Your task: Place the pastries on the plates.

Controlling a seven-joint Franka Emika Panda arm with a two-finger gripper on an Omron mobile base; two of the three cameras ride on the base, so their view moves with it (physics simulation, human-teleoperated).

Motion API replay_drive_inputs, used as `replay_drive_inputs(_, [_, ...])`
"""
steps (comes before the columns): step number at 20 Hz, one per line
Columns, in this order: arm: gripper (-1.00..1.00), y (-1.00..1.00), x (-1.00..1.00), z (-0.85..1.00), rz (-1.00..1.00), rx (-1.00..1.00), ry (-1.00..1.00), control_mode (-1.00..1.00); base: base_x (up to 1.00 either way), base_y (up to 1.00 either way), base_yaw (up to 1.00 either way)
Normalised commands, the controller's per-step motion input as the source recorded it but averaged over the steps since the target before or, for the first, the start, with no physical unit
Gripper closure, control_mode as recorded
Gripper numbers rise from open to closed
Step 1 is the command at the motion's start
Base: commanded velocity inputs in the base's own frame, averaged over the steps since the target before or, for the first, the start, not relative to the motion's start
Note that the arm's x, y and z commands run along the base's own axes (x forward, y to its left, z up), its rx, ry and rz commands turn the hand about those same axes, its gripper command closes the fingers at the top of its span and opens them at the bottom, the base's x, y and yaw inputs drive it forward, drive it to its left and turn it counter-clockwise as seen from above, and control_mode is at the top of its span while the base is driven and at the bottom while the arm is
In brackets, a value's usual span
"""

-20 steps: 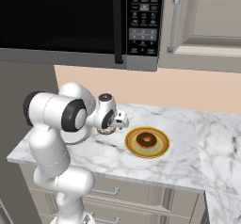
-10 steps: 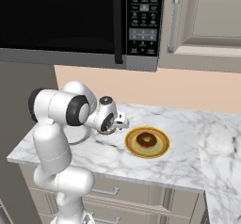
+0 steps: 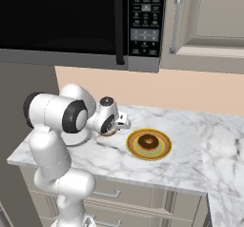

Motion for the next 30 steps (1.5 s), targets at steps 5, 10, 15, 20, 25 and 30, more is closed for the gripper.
replay_drive_inputs(5, [1.0,0.0,-0.3,0.83,0.0,0.0,-0.05,-1.0,0.0,0.0,0.0])
replay_drive_inputs(10, [1.0,0.0,-0.46,0.68,0.03,0.0,0.0,-1.0,0.0,0.0,0.0])
replay_drive_inputs(15, [1.0,0.17,-0.52,0.15,0.06,-0.01,0.0,-1.0,0.0,0.0,0.0])
replay_drive_inputs(20, [1.0,0.37,-0.35,0.06,0.09,0.0,0.0,-1.0,0.0,0.0,0.0])
replay_drive_inputs(25, [1.0,0.49,-0.25,0.03,0.08,0.0,0.01,-1.0,0.0,0.0,0.0])
replay_drive_inputs(30, [1.0,0.57,-0.15,0.0,0.08,-0.01,0.04,-1.0,0.0,0.0,0.0])
